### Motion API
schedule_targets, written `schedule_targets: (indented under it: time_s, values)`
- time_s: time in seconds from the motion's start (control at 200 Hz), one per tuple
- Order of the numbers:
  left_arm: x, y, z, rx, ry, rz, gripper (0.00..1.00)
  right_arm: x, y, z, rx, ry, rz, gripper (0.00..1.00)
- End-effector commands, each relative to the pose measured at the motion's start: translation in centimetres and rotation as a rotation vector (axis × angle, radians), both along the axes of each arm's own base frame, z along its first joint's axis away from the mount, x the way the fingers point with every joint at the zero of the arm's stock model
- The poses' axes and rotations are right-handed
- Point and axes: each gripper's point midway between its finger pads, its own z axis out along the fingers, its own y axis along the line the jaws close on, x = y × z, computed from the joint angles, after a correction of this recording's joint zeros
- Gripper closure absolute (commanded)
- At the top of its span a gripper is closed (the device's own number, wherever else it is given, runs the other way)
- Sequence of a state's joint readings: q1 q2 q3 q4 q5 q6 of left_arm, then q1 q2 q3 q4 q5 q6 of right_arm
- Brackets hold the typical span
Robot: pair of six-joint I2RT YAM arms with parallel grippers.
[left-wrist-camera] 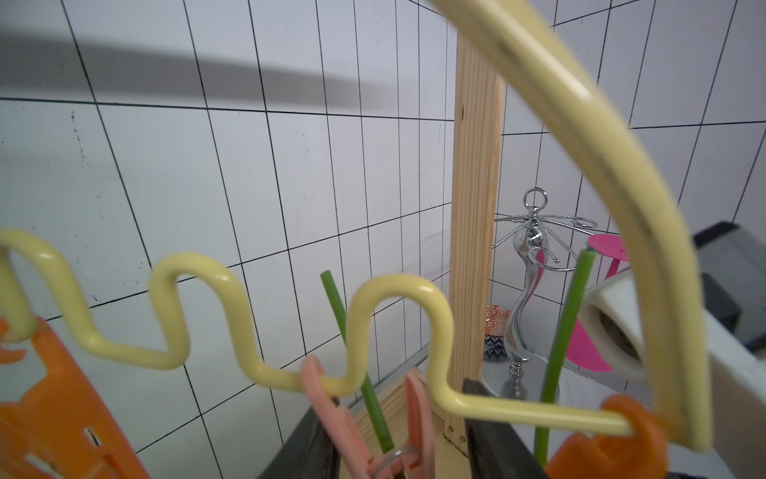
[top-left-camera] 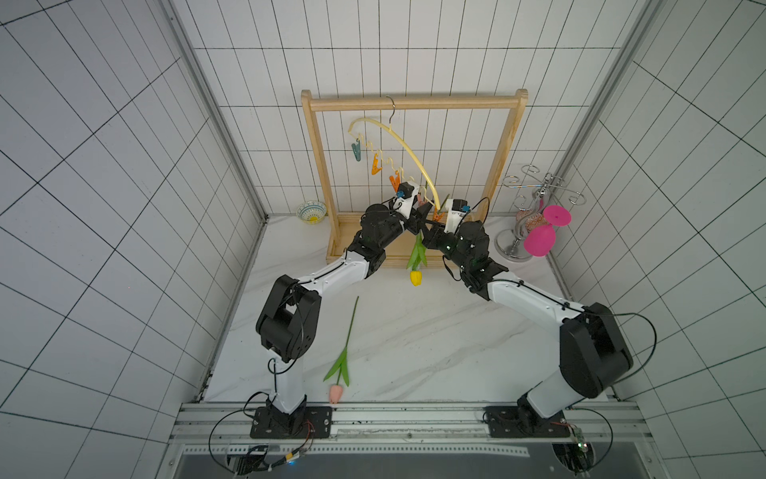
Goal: Dry the flowers on a clothes hanger
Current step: Clamp the flower onto the hanger.
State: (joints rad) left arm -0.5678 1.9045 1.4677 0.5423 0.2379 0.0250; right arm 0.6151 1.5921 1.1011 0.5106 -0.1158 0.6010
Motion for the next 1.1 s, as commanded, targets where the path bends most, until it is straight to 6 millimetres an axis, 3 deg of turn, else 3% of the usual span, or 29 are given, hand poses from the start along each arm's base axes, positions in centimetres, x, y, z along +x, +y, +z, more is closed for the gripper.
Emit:
schedule_targets:
  time_s: [0.0, 0.15, 0.505, 0.765, 0.895, 1.094]
  values:
    - [-1.0, 0.6, 2.1, -0.018, -0.042, 0.004, 0.50, -0.7, -0.5, 0.9, -0.005, -0.032, -0.005, 1.00]
    - [-1.3, 1.0, 2.1, -0.010, -0.049, 0.017, 0.49, -0.6, -0.8, 0.6, -0.021, -0.023, -0.020, 0.75]
    - [-2.4, 2.2, 2.1, -0.015, -0.049, 0.044, 0.47, -0.8, -2.0, 1.4, -0.055, -0.046, -0.072, 0.71]
    - [-3.8, 4.3, 0.4, -0.036, 0.074, 0.092, 0.41, -1.9, -2.5, 1.5, -0.054, -0.029, -0.054, 0.68]
    - [-4.2, 6.2, -0.8, -0.054, 0.200, 0.169, 0.37, -2.5, -2.7, 1.3, -0.051, -0.019, -0.048, 0.68]
    - [-5.0, 11.7, -3.1, -0.063, 0.414, 0.425, 0.31, -3.7, -3.9, 1.6, -0.071, -0.006, -0.063, 0.68]
